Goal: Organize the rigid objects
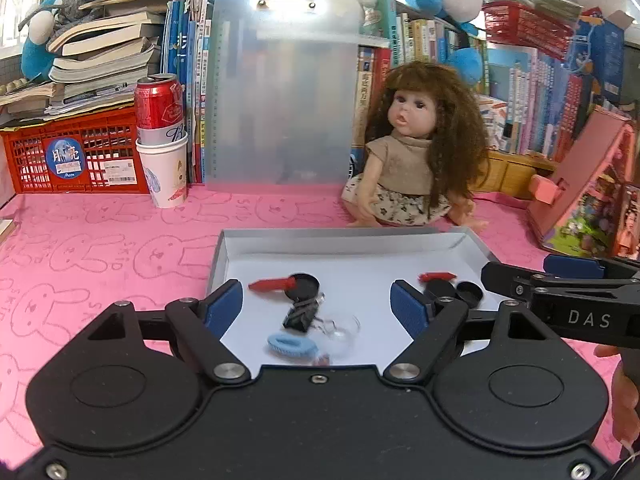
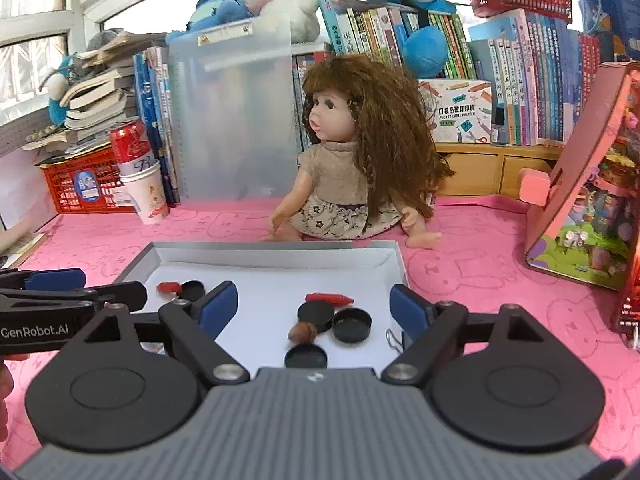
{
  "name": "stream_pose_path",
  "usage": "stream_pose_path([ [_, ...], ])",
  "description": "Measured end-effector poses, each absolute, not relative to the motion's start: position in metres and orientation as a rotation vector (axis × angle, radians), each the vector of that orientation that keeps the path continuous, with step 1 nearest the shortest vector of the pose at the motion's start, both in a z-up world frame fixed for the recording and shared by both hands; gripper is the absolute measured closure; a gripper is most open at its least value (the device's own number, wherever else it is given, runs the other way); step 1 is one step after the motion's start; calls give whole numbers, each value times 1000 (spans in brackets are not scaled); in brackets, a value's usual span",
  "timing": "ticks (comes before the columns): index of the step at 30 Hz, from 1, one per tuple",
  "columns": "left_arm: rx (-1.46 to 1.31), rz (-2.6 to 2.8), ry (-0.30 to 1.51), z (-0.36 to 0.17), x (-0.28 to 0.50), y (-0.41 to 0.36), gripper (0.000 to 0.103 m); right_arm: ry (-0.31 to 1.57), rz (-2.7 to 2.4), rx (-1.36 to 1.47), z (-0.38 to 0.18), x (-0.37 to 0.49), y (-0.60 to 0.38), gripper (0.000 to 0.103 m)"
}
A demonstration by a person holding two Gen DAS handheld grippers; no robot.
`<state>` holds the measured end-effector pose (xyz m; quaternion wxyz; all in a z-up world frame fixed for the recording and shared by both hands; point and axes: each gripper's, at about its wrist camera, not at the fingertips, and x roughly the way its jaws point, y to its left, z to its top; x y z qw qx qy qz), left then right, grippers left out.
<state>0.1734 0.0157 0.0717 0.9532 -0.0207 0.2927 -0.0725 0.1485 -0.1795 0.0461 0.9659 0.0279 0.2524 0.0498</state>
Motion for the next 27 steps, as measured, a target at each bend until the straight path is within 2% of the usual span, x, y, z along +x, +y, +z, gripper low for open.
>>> stream_pose_path([
  [21,23,-178,518,52,78,8,16,412,105,3,33,64,-178,6],
  [27,15,-170,562,34,73,8,16,431,100,-22,19,52,-175,5],
])
